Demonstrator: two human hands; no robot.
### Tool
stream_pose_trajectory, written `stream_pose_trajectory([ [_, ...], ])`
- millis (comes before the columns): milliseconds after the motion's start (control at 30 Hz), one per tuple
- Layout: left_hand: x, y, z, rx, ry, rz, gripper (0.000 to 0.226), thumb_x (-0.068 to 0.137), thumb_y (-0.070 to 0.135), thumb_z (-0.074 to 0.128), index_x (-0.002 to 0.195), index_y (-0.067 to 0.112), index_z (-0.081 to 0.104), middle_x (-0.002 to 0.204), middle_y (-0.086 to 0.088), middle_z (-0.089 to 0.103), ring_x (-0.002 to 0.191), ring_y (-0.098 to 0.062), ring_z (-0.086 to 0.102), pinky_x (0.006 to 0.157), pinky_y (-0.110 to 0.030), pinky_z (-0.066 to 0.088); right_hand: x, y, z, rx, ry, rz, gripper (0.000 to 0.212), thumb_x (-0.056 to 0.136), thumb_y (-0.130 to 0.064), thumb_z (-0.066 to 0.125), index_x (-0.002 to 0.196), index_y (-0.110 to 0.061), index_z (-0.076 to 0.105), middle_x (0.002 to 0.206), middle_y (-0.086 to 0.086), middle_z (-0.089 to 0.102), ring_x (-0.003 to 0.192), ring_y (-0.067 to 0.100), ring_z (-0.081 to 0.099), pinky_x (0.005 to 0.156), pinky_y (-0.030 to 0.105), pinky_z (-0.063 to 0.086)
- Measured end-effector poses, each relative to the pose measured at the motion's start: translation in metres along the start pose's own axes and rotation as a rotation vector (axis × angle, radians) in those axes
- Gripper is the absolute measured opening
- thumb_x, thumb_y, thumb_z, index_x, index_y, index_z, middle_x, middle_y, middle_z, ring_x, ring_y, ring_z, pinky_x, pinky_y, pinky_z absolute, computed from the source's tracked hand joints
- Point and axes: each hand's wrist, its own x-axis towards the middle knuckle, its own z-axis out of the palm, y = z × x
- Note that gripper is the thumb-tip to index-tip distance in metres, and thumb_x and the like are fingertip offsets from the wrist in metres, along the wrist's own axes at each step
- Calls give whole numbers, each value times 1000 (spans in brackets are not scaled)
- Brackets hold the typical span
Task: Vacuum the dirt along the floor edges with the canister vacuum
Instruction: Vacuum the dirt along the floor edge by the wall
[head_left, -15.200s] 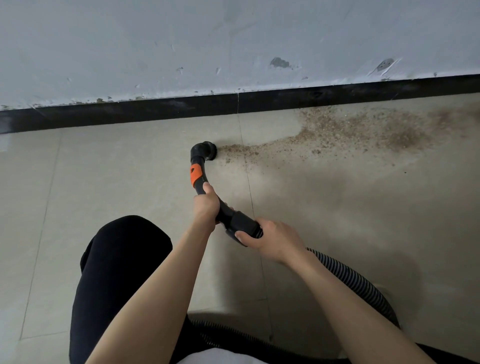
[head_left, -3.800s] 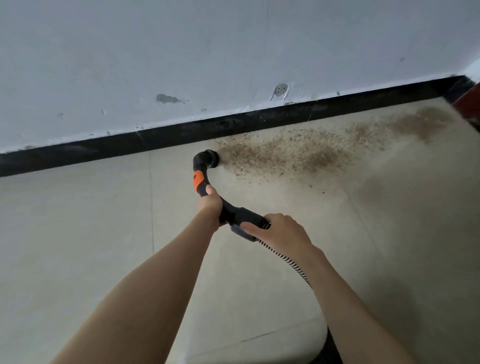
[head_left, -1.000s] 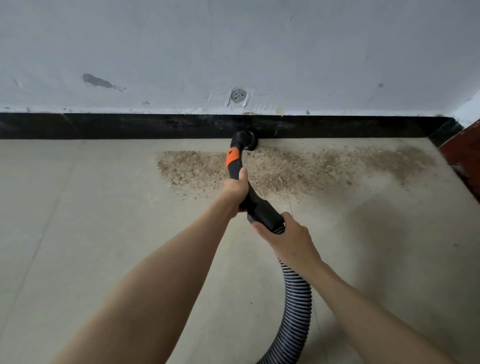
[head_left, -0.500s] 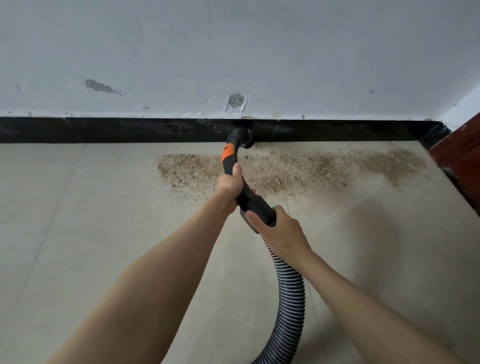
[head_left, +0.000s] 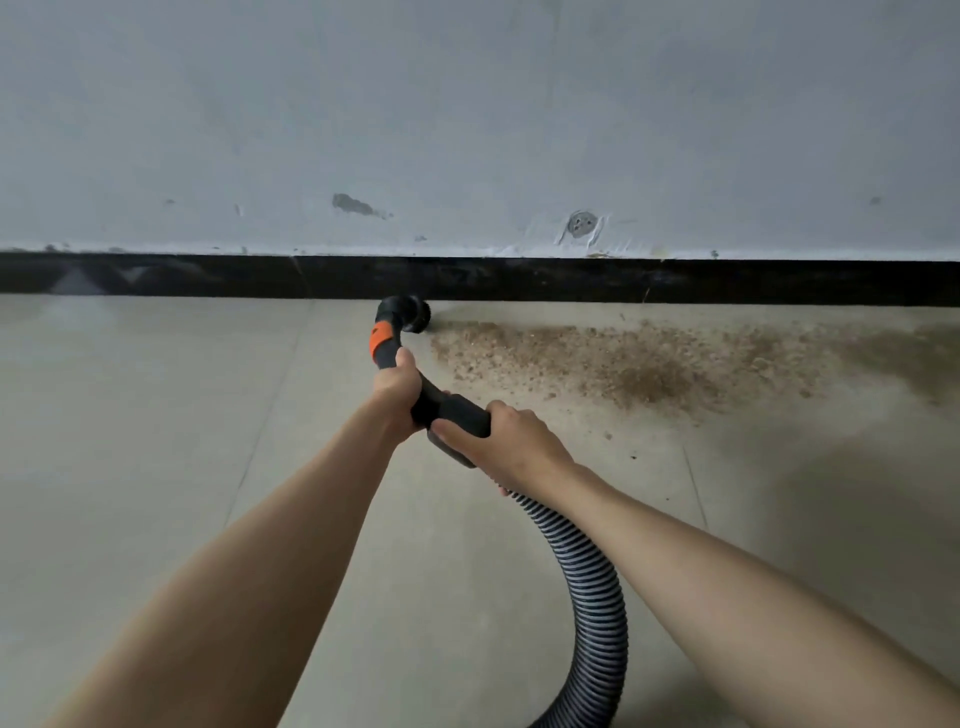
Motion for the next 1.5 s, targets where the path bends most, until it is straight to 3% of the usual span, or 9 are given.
stream_pose_trajectory([
  [67, 2, -2, -10, 10, 21, -32, 55, 101, 46, 32, 137, 4, 35, 115, -17, 60, 82, -29, 66, 52, -35, 49, 2, -6, 6, -58, -20, -16, 56, 81, -78, 47, 80, -21, 43, 76, -1, 60, 59, 15, 59, 55, 31, 47],
  [133, 2, -3, -13, 32, 39, -46, 56, 101, 48, 31, 136, 5, 36, 90, -13, 61, 58, -23, 62, 35, -27, 44, 3, -9, 8, -72, -30, -12, 59, 82, -77, 47, 86, -18, 47, 76, -1, 59, 59, 16, 58, 54, 30, 45],
  [200, 2, -2, -12, 52, 47, -44, 58, 100, 49, 30, 136, 4, 38, 80, -11, 57, 53, -21, 60, 29, -22, 41, 4, -9, 7, -58, -23, 2, 61, 82, -76, 48, 89, -16, 49, 77, 0, 60, 60, 18, 59, 57, 31, 47],
  [400, 0, -5, 3, 72, -28, -54, 61, 100, 53, 27, 135, 3, 36, 82, -13, 57, 64, -24, 60, 44, -33, 44, 1, 3, 4, 64, -45, 63, 61, 81, -74, 54, 78, -13, 56, 71, 3, 64, 63, 24, 67, 66, 38, 57],
  [500, -2, -10, 7, 49, -83, -78, 62, 99, 56, 27, 135, 5, 36, 83, -12, 57, 68, -23, 60, 49, -33, 45, 2, 9, 0, 188, -104, 125, 64, 77, -74, 59, 77, -10, 60, 66, 4, 64, 53, 21, 64, 58, 36, 58],
  [600, -4, -15, 11, 21, -113, -96, 67, 99, 56, 29, 138, 2, 35, 84, -12, 57, 68, -22, 60, 50, -32, 45, 1, 16, -4, 310, -164, 186, 68, 76, -75, 60, 76, -7, 61, 58, 6, 63, 40, 19, 61, 42, 25, 49],
  [1167, -18, -30, 66, 117, -204, -87, 62, 100, 52, 30, 136, 1, 34, 83, -11, 52, 66, -21, 56, 50, -31, 46, -24, 62, -20, 576, -120, 313, 63, 81, -67, 61, 72, -4, 59, 58, 7, 59, 39, 19, 56, 45, 25, 47],
  [1367, -23, -38, 91, 159, -203, -60, 60, 101, 51, 30, 138, 4, 34, 117, -18, 58, 71, -19, 62, 42, -31, 47, -32, 79, -25, 589, -66, 344, 62, 82, -66, 61, 75, -4, 59, 64, 8, 61, 38, 17, 56, 43, 24, 48],
  [1500, -24, -40, 110, 203, -242, -79, 51, 100, 52, 31, 118, 5, 38, 84, -13, 54, 65, -24, 60, 48, -33, 48, -36, 94, -29, 644, -8, 369, 63, 83, -65, 61, 73, -3, 59, 58, 7, 60, 35, 18, 55, 39, 22, 45],
])
